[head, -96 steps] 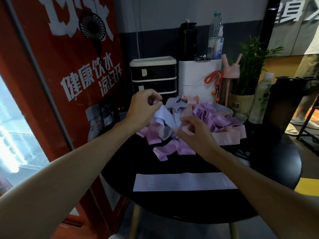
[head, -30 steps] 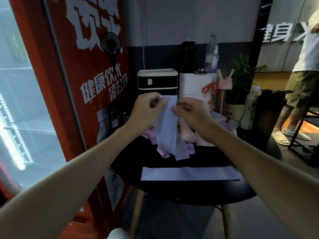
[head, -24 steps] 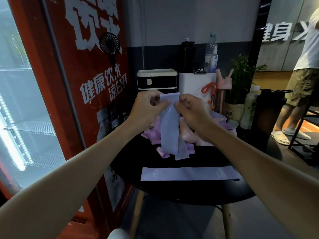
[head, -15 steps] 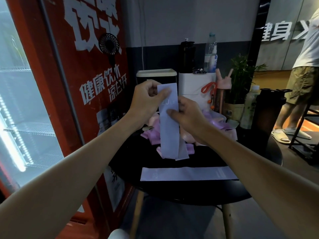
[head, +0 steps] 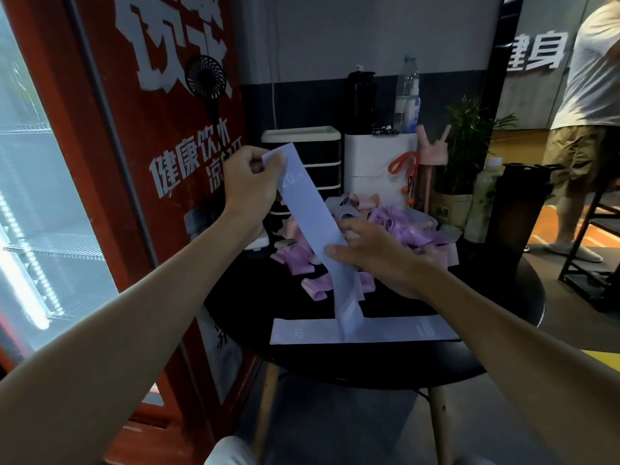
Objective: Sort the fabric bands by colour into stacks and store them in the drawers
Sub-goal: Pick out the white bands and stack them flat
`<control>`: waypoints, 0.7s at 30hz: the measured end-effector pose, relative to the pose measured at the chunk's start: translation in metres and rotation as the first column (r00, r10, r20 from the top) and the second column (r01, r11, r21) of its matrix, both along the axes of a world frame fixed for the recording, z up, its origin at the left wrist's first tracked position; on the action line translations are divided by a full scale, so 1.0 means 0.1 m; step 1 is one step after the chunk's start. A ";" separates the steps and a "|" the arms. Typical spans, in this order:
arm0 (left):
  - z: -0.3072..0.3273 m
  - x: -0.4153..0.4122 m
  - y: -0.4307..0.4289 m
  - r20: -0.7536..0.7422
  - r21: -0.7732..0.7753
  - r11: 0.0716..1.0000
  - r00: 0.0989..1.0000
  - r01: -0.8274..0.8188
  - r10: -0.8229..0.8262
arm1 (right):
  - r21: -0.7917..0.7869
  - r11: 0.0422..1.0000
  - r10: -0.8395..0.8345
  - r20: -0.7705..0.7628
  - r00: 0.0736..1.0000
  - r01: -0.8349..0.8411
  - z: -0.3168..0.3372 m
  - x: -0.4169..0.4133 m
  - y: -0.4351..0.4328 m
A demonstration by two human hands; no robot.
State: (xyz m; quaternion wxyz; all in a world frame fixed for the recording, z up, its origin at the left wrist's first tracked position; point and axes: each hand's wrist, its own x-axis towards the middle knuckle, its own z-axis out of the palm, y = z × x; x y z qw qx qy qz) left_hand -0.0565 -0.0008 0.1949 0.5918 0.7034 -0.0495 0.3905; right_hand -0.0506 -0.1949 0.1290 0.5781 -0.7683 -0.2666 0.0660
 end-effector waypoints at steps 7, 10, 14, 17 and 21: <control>-0.41 -0.03 0.34 -0.136 -0.085 0.991 0.987 -0.100 0.088 | -0.100 0.995 -0.018 -0.105 0.994 0.008 -0.27 -0.06 -0.44; -0.61 -0.14 0.40 -0.175 -0.144 0.984 0.981 -0.109 0.083 | -0.147 0.988 -0.058 -0.141 0.988 0.037 -0.35 -0.08 -0.66; -0.87 -0.31 0.41 -0.201 -0.146 0.984 0.977 -0.099 0.068 | -0.108 0.989 -0.121 -0.201 0.972 0.101 -0.42 -0.14 -0.94; -1.13 -0.39 0.41 -0.285 -0.048 0.997 0.957 -0.061 0.045 | -0.066 0.970 -0.244 -0.215 0.946 0.236 -0.47 -0.15 -1.08; -1.42 -0.45 0.40 -0.294 0.193 0.981 0.952 -0.023 0.080 | -0.103 0.889 -0.453 -0.056 0.890 0.446 -0.64 -0.13 -1.18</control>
